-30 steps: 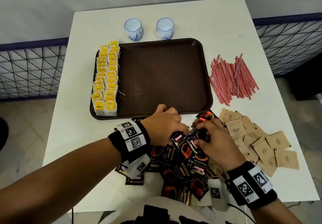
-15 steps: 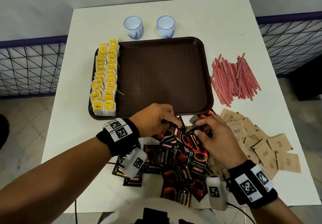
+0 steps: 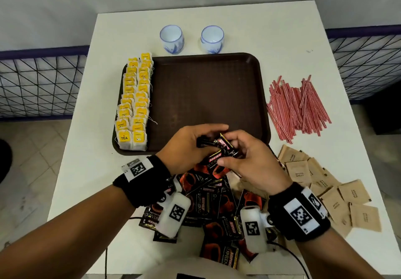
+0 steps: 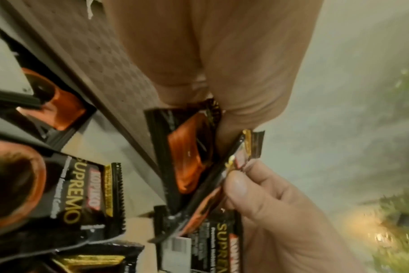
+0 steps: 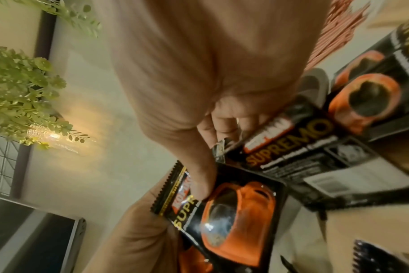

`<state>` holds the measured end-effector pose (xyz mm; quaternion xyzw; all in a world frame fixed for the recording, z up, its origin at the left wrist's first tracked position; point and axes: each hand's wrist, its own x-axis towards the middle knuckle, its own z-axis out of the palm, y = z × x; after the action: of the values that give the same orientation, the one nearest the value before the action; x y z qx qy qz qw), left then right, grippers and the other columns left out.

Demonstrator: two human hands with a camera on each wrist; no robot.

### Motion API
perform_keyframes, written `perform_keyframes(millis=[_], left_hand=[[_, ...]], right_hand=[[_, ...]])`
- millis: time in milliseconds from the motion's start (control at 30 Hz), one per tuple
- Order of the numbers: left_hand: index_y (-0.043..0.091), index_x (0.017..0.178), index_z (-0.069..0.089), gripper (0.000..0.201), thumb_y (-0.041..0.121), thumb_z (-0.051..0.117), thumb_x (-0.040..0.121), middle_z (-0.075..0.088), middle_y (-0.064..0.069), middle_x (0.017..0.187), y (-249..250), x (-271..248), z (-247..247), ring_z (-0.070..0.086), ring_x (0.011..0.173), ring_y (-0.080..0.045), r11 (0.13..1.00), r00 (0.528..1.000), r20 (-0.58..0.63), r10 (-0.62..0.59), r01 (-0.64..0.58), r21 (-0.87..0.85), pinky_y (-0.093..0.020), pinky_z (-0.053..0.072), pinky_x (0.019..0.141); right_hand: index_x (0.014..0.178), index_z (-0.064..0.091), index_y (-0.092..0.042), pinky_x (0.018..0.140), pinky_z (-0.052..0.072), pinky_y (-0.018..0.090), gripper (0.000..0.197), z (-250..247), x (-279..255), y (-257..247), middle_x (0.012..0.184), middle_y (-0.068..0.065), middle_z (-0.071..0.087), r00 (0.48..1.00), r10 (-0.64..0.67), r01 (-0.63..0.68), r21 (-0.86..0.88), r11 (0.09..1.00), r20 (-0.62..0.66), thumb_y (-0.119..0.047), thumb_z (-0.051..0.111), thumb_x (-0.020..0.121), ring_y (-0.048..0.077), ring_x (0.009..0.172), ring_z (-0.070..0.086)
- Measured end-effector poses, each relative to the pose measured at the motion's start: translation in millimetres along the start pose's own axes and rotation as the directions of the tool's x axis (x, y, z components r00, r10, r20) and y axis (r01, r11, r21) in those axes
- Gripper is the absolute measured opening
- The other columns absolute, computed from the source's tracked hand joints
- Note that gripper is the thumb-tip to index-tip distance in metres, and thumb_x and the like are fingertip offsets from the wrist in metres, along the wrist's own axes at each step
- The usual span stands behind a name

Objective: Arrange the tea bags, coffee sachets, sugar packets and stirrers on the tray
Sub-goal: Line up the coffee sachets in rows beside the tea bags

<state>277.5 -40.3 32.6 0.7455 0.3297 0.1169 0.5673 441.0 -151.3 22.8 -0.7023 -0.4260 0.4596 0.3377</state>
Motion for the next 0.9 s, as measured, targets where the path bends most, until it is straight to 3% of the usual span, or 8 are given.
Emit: perform_keyframes(millis=[133, 233, 333, 433, 533, 633, 700, 900], left_hand=[[0.017, 0.113, 0.073, 0.024, 0.007, 0.07, 0.091, 0.076, 0.003, 0.101, -1, -7, -12, 0.07, 0.092, -0.002, 0.992, 0.991, -0.051, -0.12, 0.117, -0.05, -0.016, 0.054, 0.084], [0.016, 0.1, 0.072, 0.011, 0.008, 0.069, 0.092, 0.073, 0.0, 0.087, -9, -13, -28, 0.068, 0.075, -0.011, 0.98, 0.984, -0.073, -0.162, 0.151, -0.132, -0.026, 0.057, 0.071], [0.017, 0.096, 0.07, 0.008, 0.01, 0.068, 0.093, 0.066, 0.006, 0.076, -16, -17, -46, 0.061, 0.066, -0.008, 0.975, 0.983, -0.086, -0.161, 0.144, -0.171, -0.026, 0.054, 0.061], [0.018, 0.104, 0.069, 0.01, 0.013, 0.066, 0.095, 0.072, 0.005, 0.091, -31, -21, -64, 0.068, 0.083, -0.011, 0.978, 0.981, -0.115, -0.159, 0.14, -0.157, -0.037, 0.06, 0.076], [0.022, 0.11, 0.066, 0.015, 0.019, 0.064, 0.096, 0.07, 0.01, 0.099, -42, -27, -78, 0.067, 0.096, -0.014, 0.979, 0.976, -0.131, -0.173, 0.155, -0.133, -0.048, 0.056, 0.091], [0.026, 0.116, 0.064, 0.023, 0.014, 0.064, 0.096, 0.071, 0.012, 0.104, -49, -34, -89, 0.067, 0.098, -0.009, 0.97, 0.97, -0.114, -0.213, 0.196, -0.142, -0.034, 0.055, 0.09], [0.028, 0.123, 0.062, 0.032, 0.014, 0.066, 0.094, 0.07, 0.01, 0.112, -52, -37, -97, 0.066, 0.104, -0.007, 0.968, 0.97, -0.101, -0.222, 0.207, -0.141, -0.03, 0.054, 0.092], [0.025, 0.122, 0.061, 0.04, 0.001, 0.069, 0.089, 0.072, 0.013, 0.109, -48, -45, -111, 0.068, 0.1, -0.002, 0.945, 0.966, -0.138, -0.221, 0.177, -0.274, -0.014, 0.052, 0.08]], right_hand=[[0.112, 0.062, -0.034, 0.081, 0.053, 0.035, 0.041, 1, 10, -3, 0.082, -0.002, 0.066, 1.0, -0.001, 0.001, 0.0, 1.0, -0.013, -0.015, 0.08, 0.08, 0.014, 0.08, 0.066], [0.109, 0.064, -0.03, 0.078, 0.049, 0.026, 0.033, -4, 14, -5, 0.078, -0.013, 0.067, 0.996, 0.035, -0.025, -0.128, 0.992, 0.078, -0.014, 0.077, 0.083, 0.006, 0.074, 0.064], [0.09, 0.069, -0.029, 0.077, 0.051, 0.033, 0.018, -10, 13, 0, 0.076, -0.012, 0.068, 0.984, 0.09, -0.052, -0.233, 0.971, 0.152, -0.014, 0.076, 0.084, 0.006, 0.071, 0.063], [0.081, 0.066, -0.027, 0.075, 0.051, 0.032, 0.014, -14, 6, -2, 0.078, -0.004, 0.07, 0.986, 0.124, -0.092, -0.253, 0.963, 0.112, -0.018, 0.076, 0.084, 0.011, 0.073, 0.066], [0.084, 0.067, -0.013, 0.065, 0.047, 0.029, 0.008, -15, 2, -13, 0.075, 0.013, 0.069, 0.983, 0.157, -0.156, -0.014, 0.988, 0.099, -0.01, 0.074, 0.086, 0.023, 0.066, 0.062], [0.084, 0.062, -0.006, 0.05, 0.037, 0.026, 0.01, -13, 7, -27, 0.065, 0.018, 0.059, 0.984, 0.167, -0.178, 0.241, 0.954, 0.066, -0.005, 0.072, 0.082, 0.024, 0.056, 0.047], [0.085, 0.06, -0.003, 0.047, 0.039, 0.024, 0.013, -10, 16, -39, 0.064, 0.019, 0.06, 0.989, 0.144, -0.144, 0.342, 0.929, 0.024, -0.006, 0.071, 0.078, 0.022, 0.051, 0.048], [0.089, 0.058, -0.003, 0.051, 0.05, 0.028, 0.012, 3, 80, -69, 0.065, 0.01, 0.061, 0.995, 0.074, -0.045, 0.335, 0.941, -0.074, 0.007, 0.064, 0.088, 0.027, 0.061, 0.066]])
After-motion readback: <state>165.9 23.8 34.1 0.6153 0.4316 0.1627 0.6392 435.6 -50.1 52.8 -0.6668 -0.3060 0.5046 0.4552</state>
